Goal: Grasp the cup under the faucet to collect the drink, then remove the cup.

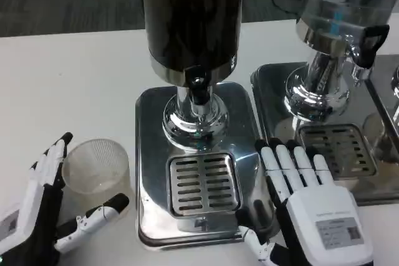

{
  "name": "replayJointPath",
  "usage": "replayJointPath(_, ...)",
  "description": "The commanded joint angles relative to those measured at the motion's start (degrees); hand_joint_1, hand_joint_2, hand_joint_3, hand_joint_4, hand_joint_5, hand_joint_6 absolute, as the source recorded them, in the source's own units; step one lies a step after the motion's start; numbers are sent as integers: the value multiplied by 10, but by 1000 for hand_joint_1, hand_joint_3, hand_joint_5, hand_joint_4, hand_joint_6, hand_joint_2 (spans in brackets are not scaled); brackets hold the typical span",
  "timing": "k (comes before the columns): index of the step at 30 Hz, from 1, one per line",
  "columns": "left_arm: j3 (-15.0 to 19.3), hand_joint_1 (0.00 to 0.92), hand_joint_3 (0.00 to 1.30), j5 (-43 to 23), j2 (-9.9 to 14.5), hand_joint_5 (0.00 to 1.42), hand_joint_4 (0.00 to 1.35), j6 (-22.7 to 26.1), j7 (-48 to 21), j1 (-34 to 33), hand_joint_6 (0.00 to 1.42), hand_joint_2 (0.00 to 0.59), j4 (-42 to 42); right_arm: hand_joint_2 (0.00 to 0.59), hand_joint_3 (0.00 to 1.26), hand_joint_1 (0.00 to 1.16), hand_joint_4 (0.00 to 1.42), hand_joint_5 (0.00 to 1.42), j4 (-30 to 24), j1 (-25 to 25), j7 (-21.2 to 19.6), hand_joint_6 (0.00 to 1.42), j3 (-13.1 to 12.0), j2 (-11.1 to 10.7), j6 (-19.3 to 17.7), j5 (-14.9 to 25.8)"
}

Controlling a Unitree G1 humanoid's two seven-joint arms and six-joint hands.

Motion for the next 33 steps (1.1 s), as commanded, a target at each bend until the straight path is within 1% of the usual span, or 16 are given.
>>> replayJointPath(1, -8, 127, 0, 1, -3, 24, 0, -22, 10, -21, 42, 0, 37, 373, 0, 151, 0, 0, 0, 5, 4, 1, 2, 1, 2, 3)
replayJointPath(3, -12, 156, 0, 3, -3, 76, 0, -40, 16, -33, 78, 7, 53, 373, 0, 151, 0, 0, -1, 7, 3, 3, 2, 3, 5, 2)
replayJointPath(5, -14, 179, 0, 5, -3, 141, 0, -60, 25, -41, 147, 13, 67, 373, 0, 151, 0, 0, -1, 9, 3, 19, 1, 6, 7, 4)
replayJointPath(7, -15, 204, 0, 7, -5, 202, 0, -82, 42, -45, 209, 21, 81, 373, 0, 150, 0, 0, -1, 9, 4, 24, 1, 3, 3, 7)
replayJointPath(8, -16, 210, 0, 8, -5, 222, 0, -91, 49, -46, 229, 22, 87, 373, 0, 150, 0, 0, -1, 9, 2, 35, 1, 2, -2, 10)
replayJointPath(12, -21, 233, 0, 8, -1, 288, 30, -113, 57, -52, 294, 30, 108, 363, 0, 145, 0, 0, -1, 9, 5, 66, 2, 3, 3, 11)
replayJointPath(13, -21, 242, 1, 7, -2, 311, 58, -118, 62, -53, 309, 32, 112, 363, 0, 144, 0, 0, -1, 10, 5, 67, 2, 3, 3, 11)
replayJointPath(16, -21, 274, 67, 12, -3, 422, 153, -125, 77, -56, 417, 46, 121, 371, 0, 147, 0, 0, -1, 11, 5, 81, 2, 4, 2, 13)
replayJointPath(18, -23, 302, 108, 13, -3, 468, 204, -126, 82, -58, 472, 55, 127, 372, 0, 148, 0, 0, -1, 12, 5, 94, 1, 4, 3, 14)
replayJointPath(21, -25, 320, 146, 14, -2, 543, 271, -129, 90, -61, 550, 66, 134, 373, 0, 148, 0, 0, -1, 11, 5, 97, 2, 4, 3, 14)
replayJointPath(22, -24, 332, 172, 15, -2, 582, 310, -130, 93, -61, 600, 70, 136, 373, 0, 149, 0, 0, 0, 11, 5, 108, 2, 5, 4, 13)
replayJointPath(23, -24, 365, 211, 16, -2, 615, 348, -132, 96, -62, 643, 78, 138, 373, 0, 149, 0, 0, 0, 10, 6, 111, 2, 5, 4, 14)
replayJointPath(24, -24, 374, 230, 17, -2, 644, 376, -133, 100, -63, 665, 82, 139, 373, 0, 149, 0, 0, 0, 10, 6, 112, 2, 5, 4, 14)
replayJointPath(27, -23, 389, 273, 21, -2, 689, 433, -137, 112, -63, 716, 98, 142, 377, 0, 149, 0, 0, 0, 10, 7, 123, 2, 5, 4, 14)
replayJointPath(31, -23, 417, 324, 20, -4, 781, 515, -141, 118, -66, 834, 108, 150, 379, 0, 149, 0, 0, 1, 8, 7, 128, 1, 6, 4, 15)
replayJointPath(33, -21, 439, 374, 24, -4, 834, 582, -145, 129, -66, 890, 114, 150, 379, 0, 149, 0, 0, 1, 7, 7, 129, 1, 5, 3, 16)
